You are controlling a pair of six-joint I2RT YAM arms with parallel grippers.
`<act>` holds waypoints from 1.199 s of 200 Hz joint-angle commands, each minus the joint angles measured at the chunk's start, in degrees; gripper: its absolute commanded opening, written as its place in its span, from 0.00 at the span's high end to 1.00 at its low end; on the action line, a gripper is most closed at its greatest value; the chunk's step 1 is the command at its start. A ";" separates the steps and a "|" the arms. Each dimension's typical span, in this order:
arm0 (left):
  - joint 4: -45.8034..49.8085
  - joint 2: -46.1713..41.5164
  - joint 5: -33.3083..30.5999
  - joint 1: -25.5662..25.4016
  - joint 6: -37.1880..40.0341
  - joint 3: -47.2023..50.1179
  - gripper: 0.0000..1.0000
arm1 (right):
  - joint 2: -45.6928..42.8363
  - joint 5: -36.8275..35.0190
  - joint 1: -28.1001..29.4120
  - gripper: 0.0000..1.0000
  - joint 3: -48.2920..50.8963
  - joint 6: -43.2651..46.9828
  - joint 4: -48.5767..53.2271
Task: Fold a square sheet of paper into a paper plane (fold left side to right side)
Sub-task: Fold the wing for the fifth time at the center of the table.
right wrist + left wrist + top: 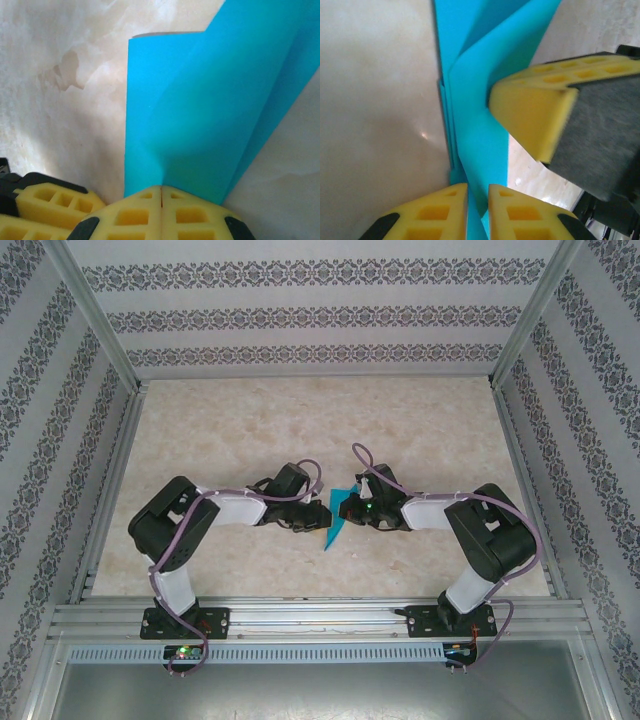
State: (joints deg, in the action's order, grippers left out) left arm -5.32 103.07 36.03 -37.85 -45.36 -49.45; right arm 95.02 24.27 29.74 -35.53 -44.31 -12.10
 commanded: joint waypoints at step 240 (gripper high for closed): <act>1.53 3.47 6.98 -3.29 -1.33 -3.10 0.95 | 4.56 -0.10 0.39 1.00 2.31 2.26 6.03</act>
State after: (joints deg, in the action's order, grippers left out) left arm -0.82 105.47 42.02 -40.45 -45.52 -53.25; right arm 95.55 25.36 29.71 -35.05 -43.09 -14.02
